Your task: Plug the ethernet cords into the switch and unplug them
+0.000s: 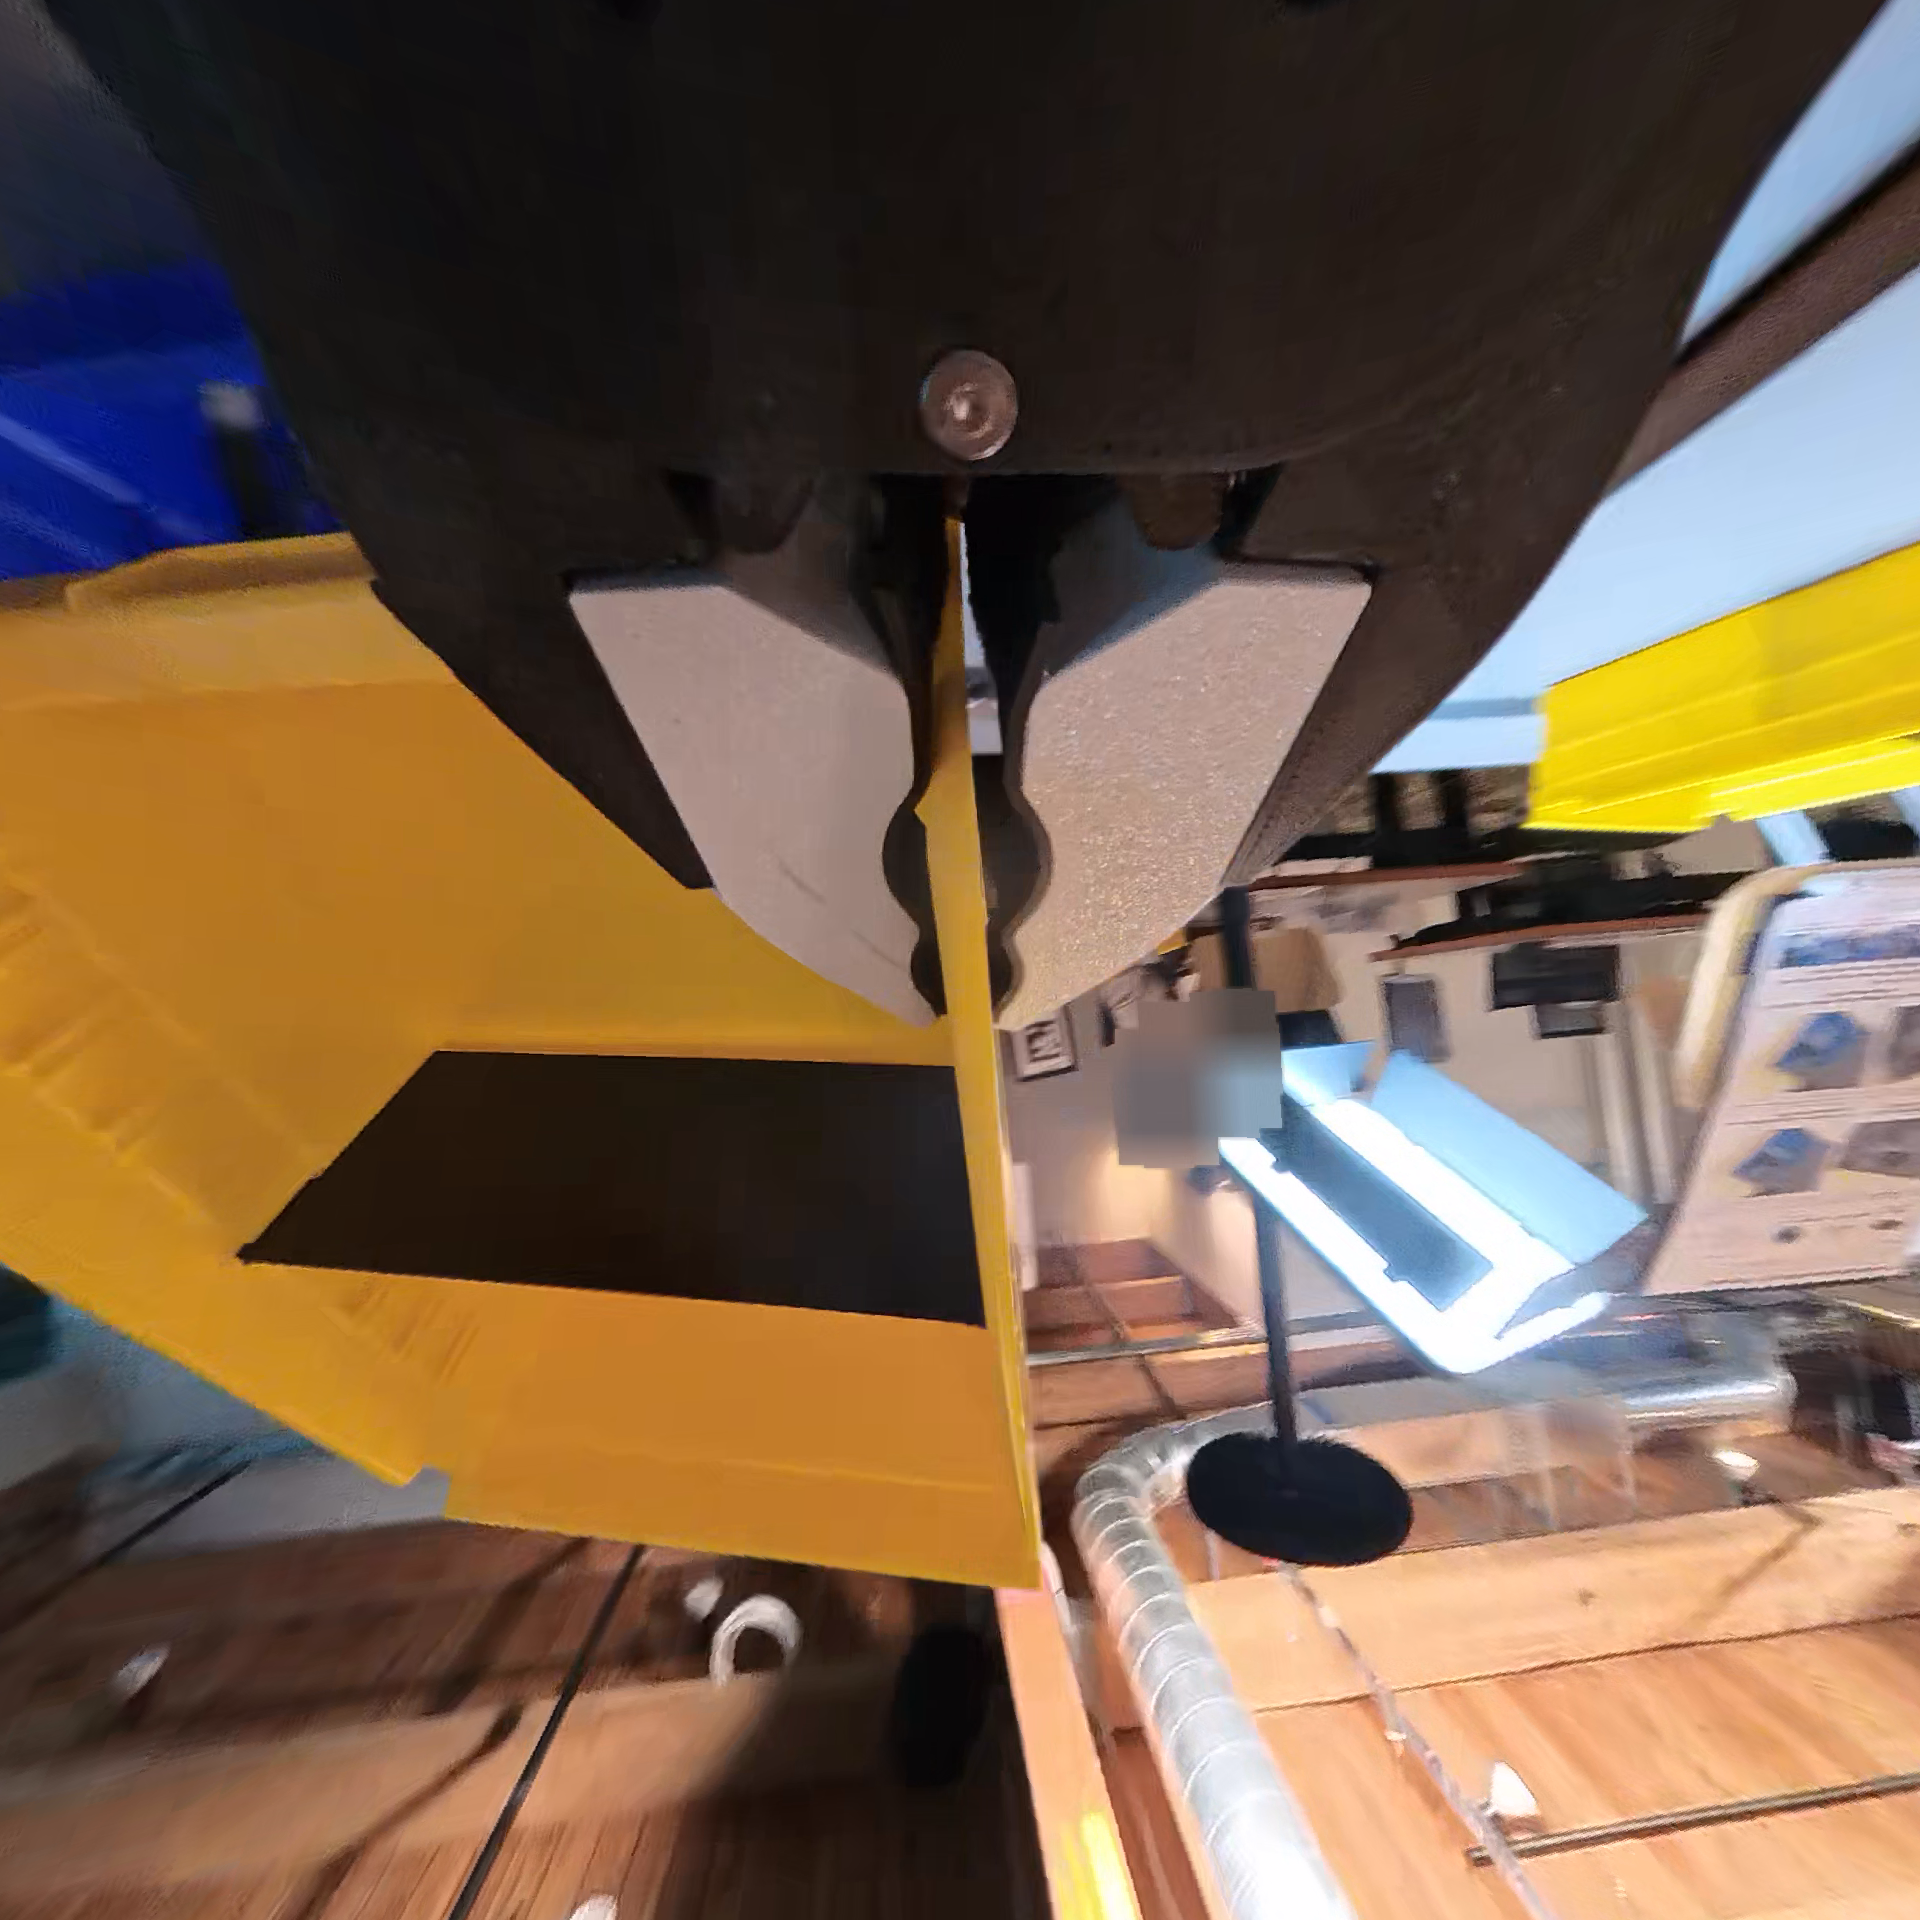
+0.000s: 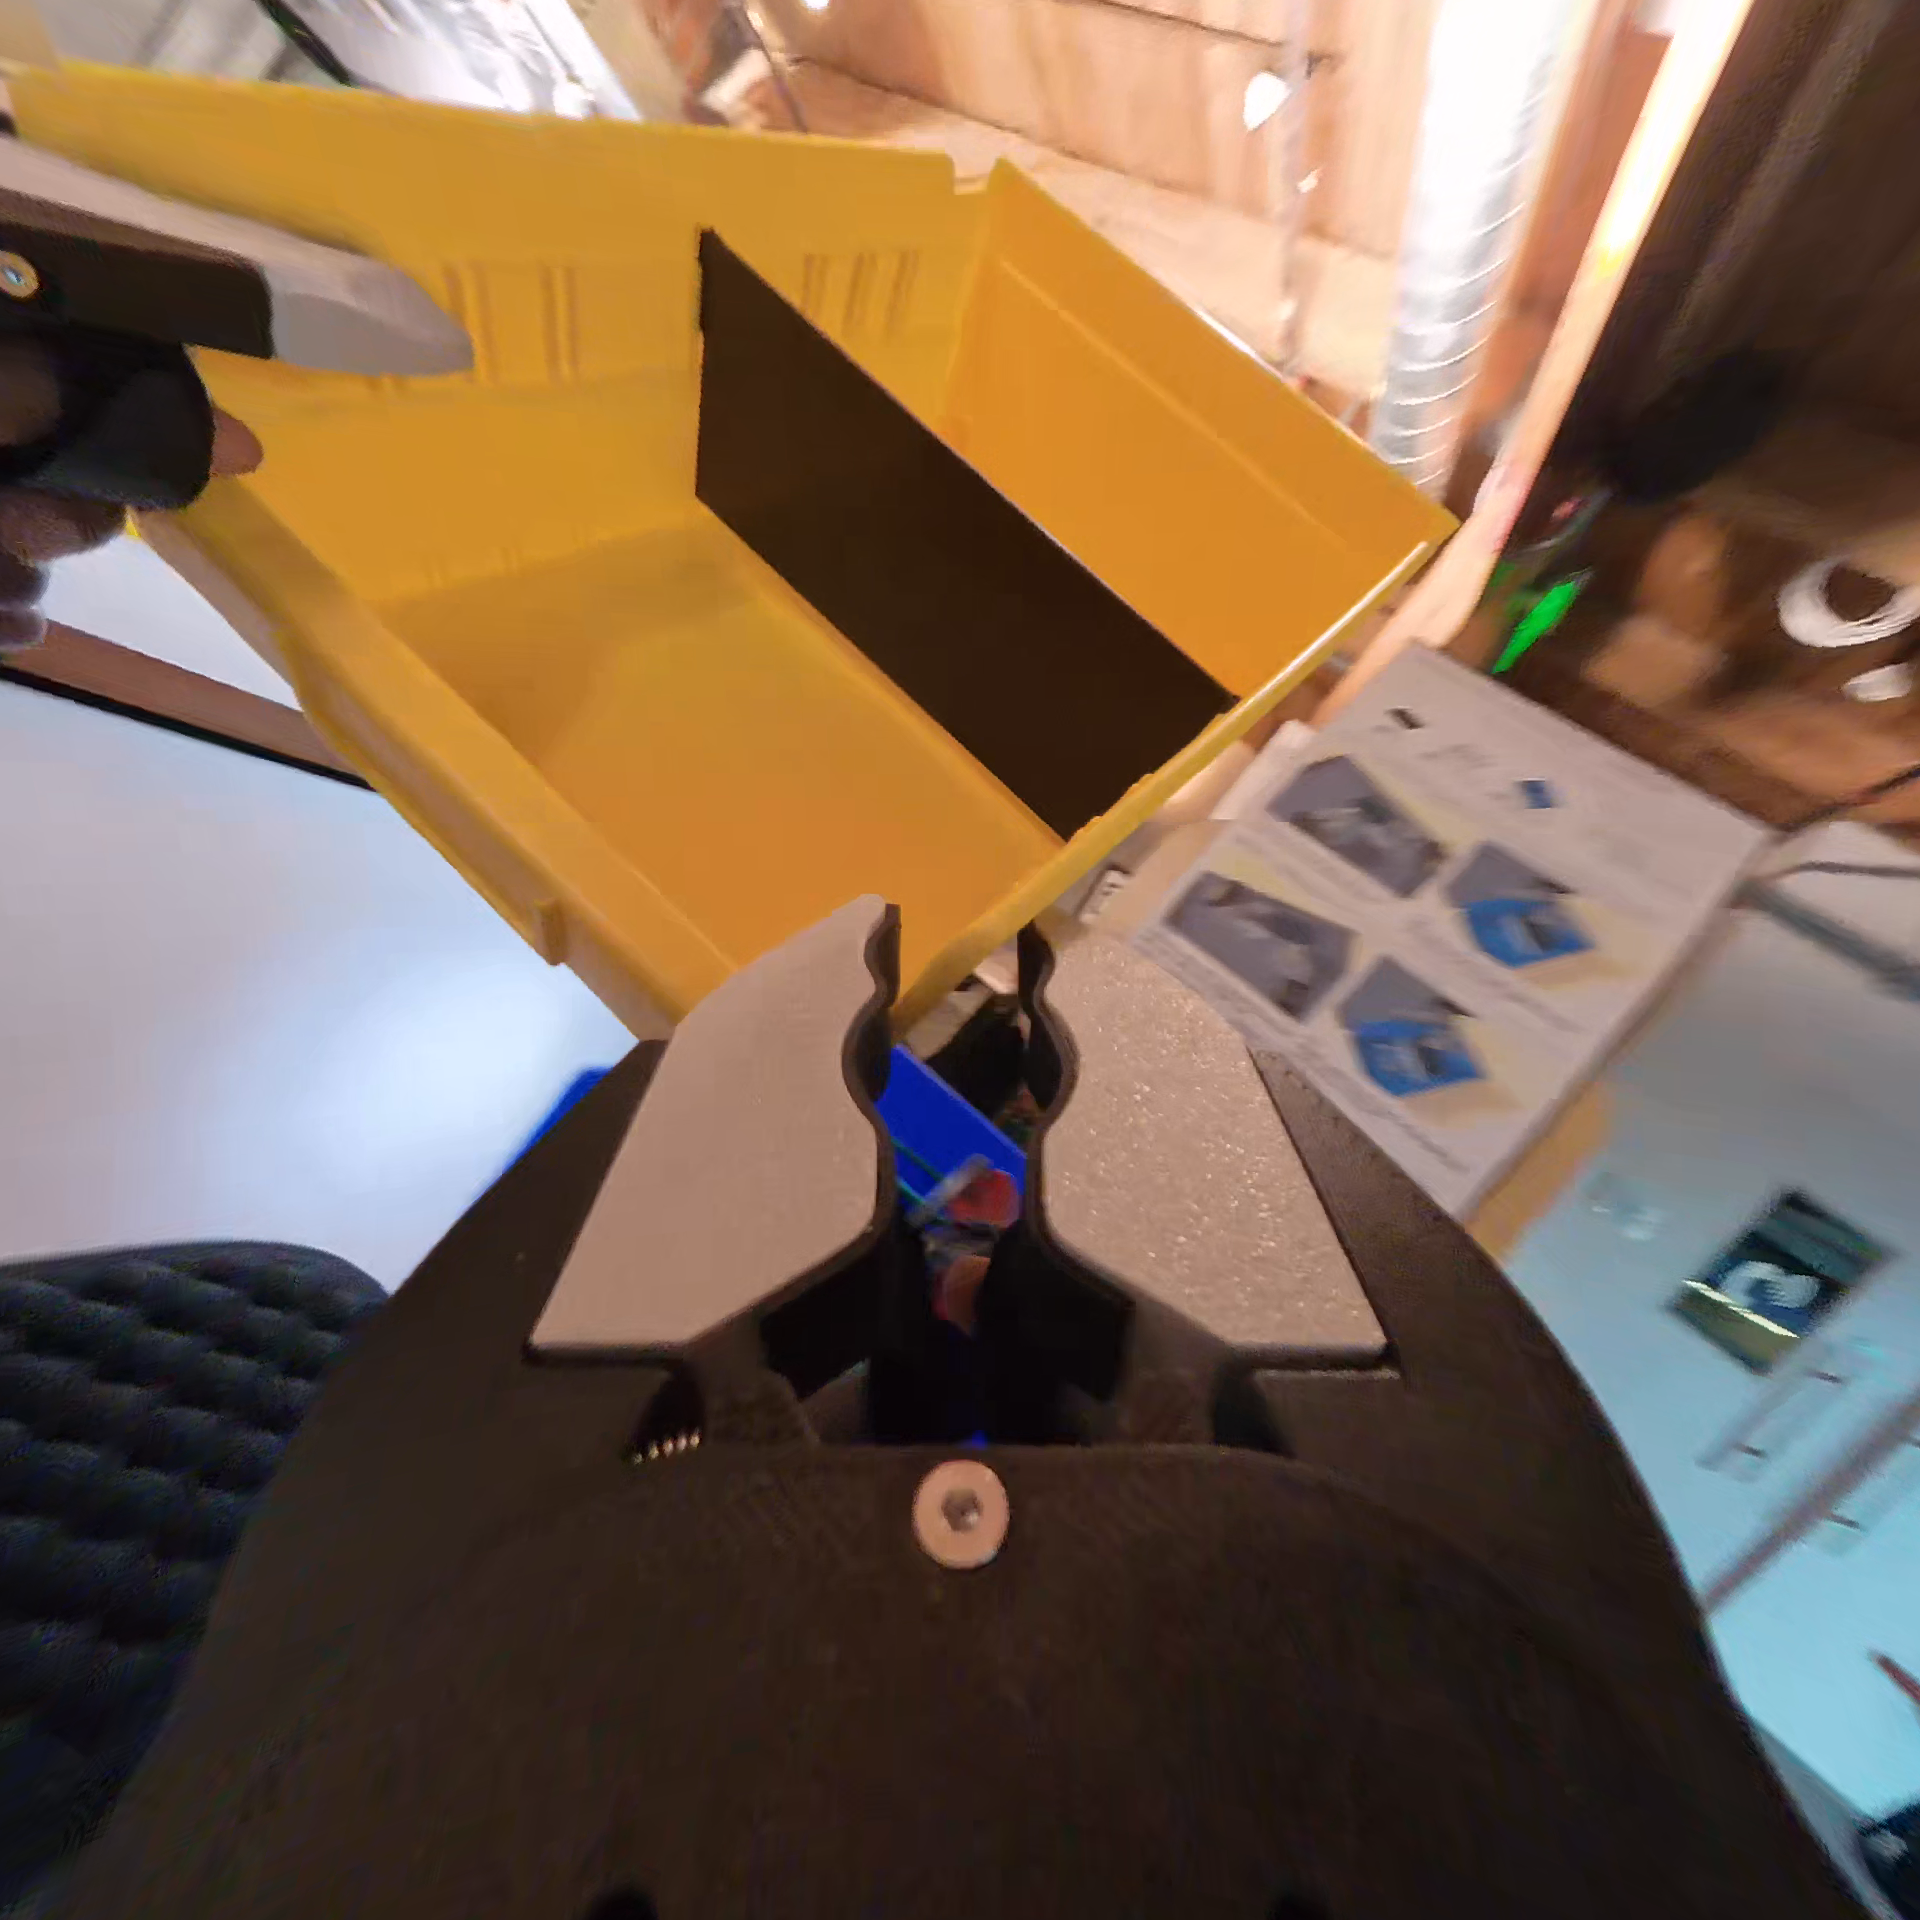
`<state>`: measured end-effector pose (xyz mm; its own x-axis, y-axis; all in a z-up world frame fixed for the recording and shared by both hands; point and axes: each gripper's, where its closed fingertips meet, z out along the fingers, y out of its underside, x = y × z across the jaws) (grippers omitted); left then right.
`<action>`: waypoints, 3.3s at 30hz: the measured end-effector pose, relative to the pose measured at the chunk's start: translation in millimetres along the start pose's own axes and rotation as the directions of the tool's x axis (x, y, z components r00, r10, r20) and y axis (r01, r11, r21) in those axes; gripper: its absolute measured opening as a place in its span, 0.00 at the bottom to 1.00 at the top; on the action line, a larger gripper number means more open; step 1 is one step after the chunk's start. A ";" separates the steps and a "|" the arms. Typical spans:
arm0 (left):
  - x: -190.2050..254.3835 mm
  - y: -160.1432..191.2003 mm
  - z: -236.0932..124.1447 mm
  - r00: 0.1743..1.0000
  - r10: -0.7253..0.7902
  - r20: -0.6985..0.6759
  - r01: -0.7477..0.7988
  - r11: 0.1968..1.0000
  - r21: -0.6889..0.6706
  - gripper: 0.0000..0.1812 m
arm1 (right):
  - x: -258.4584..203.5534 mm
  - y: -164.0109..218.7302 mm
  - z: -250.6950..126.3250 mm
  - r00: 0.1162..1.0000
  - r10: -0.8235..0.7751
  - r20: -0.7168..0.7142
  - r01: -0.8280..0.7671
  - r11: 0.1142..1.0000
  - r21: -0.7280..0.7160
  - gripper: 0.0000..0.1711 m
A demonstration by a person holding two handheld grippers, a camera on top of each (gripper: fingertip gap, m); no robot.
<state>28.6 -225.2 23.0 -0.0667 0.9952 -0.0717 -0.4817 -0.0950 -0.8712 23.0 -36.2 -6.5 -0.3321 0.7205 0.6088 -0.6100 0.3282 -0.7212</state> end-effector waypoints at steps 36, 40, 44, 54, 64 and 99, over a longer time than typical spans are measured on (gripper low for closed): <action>409.5 178.7 35.7 0.771 -0.307 -0.559 -0.062 0.836 -0.545 0.05 | 172.8 256.5 -243.0 0.859 0.099 -0.503 -0.440 0.644 -0.625 0.09; 409.3 184.7 31.7 0.763 -0.317 -0.563 -0.073 0.824 -0.562 0.11 | 171.5 255.5 -238.9 0.876 0.119 -0.468 -0.422 0.660 -0.621 0.10; 401.7 174.0 19.8 0.756 -0.273 -0.595 -0.138 0.822 -0.552 0.29 | 178.8 241.4 -236.4 0.880 0.113 -0.461 -0.394 0.714 -0.578 0.14; 305.5 149.1 -53.8 0.449 0.080 -0.890 -0.638 0.726 -0.257 0.30 | 128.5 186.1 -180.3 0.995 -0.100 0.030 0.098 0.802 -0.589 0.33; 263.1 237.4 -27.7 0.259 0.267 -0.928 -0.895 0.429 -0.126 0.24 | 52.0 243.2 -149.1 0.932 -0.038 0.362 0.307 0.615 -0.726 0.29; -41.1 206.5 -116.7 0.365 0.150 -0.919 -0.929 -0.009 -0.371 0.19 | 155.1 258.7 -340.3 0.979 0.049 0.198 0.154 0.458 -0.876 0.24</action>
<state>33.9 -283.0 -210.6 0.7063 0.3707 -0.6031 0.3903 -0.9147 -0.1051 58.5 368.4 -211.1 -0.4973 0.6008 0.6259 0.2999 0.7960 -0.5258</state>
